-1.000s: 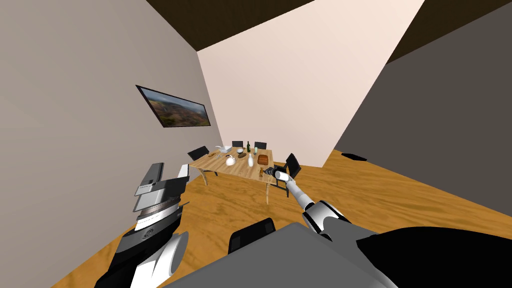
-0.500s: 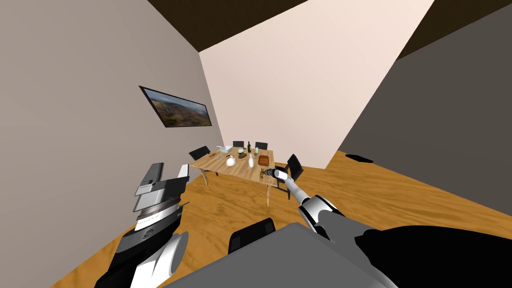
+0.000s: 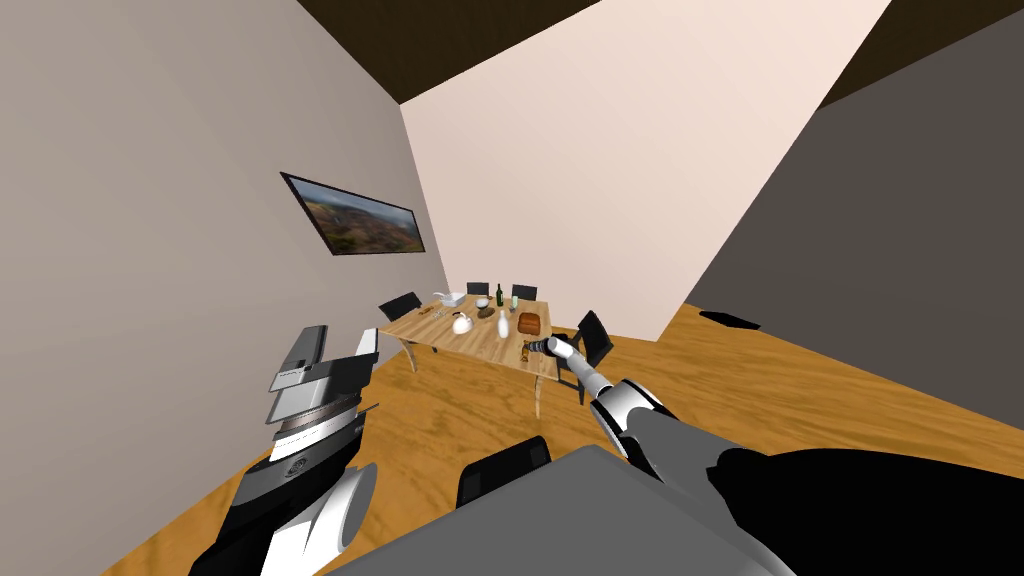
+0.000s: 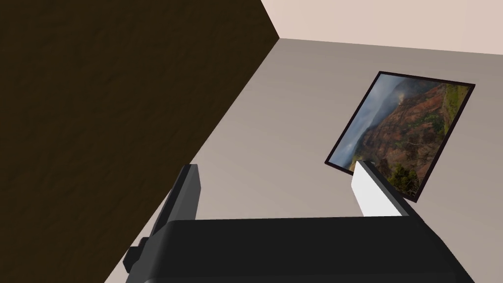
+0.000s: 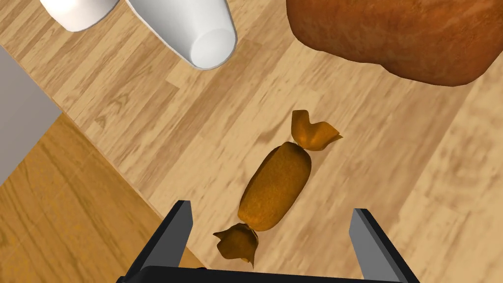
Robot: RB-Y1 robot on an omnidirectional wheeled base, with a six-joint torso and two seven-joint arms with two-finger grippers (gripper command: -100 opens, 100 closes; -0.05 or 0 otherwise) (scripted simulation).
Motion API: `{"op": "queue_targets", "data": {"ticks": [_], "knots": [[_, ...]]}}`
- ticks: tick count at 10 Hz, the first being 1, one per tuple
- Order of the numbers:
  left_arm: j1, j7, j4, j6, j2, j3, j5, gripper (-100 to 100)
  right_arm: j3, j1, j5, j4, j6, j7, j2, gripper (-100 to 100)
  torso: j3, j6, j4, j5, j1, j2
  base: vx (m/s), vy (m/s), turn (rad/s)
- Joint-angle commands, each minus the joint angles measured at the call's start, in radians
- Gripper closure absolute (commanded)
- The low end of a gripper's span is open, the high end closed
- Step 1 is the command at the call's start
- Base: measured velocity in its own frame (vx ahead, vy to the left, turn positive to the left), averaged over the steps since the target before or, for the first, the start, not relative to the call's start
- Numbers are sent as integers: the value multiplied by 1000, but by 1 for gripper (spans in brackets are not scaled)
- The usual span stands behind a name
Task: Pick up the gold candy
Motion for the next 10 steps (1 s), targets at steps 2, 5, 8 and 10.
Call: {"op": "queue_targets", "data": {"ticks": [2, 5, 8, 10], "knots": [[0, 0, 0, 0, 0, 0, 0, 0, 4, -45, -36, 76, 43, -71, 2, -100, 0, 0, 0, 0, 0, 0, 63, -15, 35], [0, 0, 0, 0, 0, 0, 0, 0, 6, -81, -67, 158, 78, -129, 3, -100, 0, 0, 0, 0, -1, -1, 68, -18, 25], [0, 0, 0, 0, 0, 0, 0, 0, 9, -108, -94, 218, 107, -183, 3, -100, 0, 0, 0, 0, -1, 0, 59, -19, 18], [0, 0, 0, 0, 0, 0, 0, 0, 13, -127, -116, 267, 132, -227, 1, -100, -1, 0, 0, 0, -1, -1, 73, -27, 28]]}}
